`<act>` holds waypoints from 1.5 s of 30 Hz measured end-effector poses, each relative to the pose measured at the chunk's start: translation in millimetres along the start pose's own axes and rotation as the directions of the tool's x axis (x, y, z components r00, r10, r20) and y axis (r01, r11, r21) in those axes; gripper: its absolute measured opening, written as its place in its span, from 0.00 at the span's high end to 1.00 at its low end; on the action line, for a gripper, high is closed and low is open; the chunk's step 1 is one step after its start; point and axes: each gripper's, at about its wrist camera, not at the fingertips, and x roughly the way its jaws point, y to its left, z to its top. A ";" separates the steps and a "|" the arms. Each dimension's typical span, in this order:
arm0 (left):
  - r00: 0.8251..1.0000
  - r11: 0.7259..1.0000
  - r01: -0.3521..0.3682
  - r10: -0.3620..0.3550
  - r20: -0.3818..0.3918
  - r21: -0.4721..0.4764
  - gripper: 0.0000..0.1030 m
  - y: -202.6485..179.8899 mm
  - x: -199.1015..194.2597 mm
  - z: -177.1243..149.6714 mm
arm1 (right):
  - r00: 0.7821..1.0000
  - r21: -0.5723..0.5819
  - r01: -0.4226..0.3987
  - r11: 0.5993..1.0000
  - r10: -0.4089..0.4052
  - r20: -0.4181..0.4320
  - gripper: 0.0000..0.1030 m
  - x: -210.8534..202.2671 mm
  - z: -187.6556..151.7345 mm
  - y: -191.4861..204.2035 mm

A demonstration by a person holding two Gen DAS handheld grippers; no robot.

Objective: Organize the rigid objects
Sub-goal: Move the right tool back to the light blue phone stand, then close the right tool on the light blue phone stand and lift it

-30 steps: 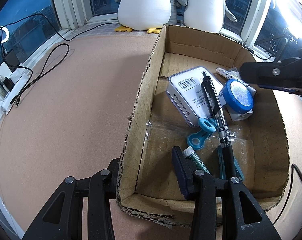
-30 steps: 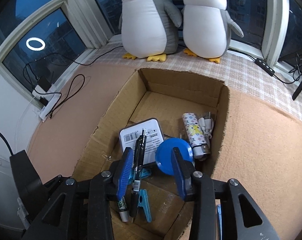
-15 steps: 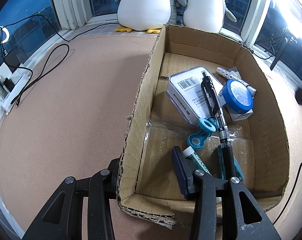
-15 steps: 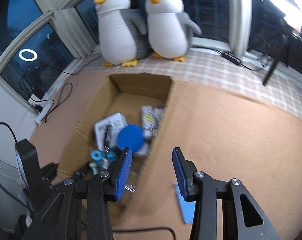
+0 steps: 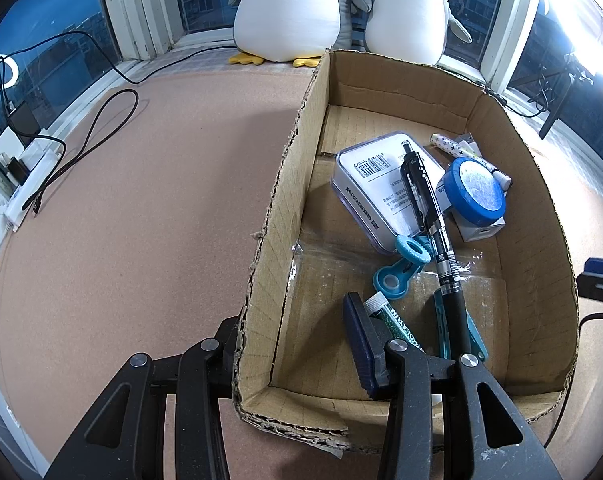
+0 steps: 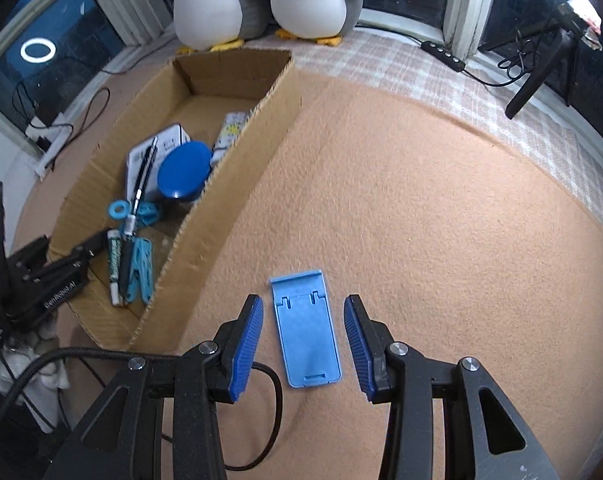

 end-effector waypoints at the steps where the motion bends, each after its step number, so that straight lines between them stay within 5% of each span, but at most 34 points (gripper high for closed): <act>1: 1.000 1.000 0.001 -0.001 0.000 0.000 0.56 1.0 -0.1 0.2 | 1.000 -0.001 0.002 1.000 -0.002 -0.008 0.63 3.4 -0.4 0.7; 16: 1.000 1.000 0.001 -0.001 0.001 0.003 0.56 1.3 -0.4 -0.3 | 0.996 -0.012 0.058 0.998 -0.059 -0.072 0.63 28.1 -10.1 6.7; 45: 1.000 1.000 0.001 -0.001 0.005 0.011 0.56 -1.4 2.0 -0.3 | 0.994 0.015 0.095 0.995 -0.094 -0.050 0.68 14.2 -39.2 26.0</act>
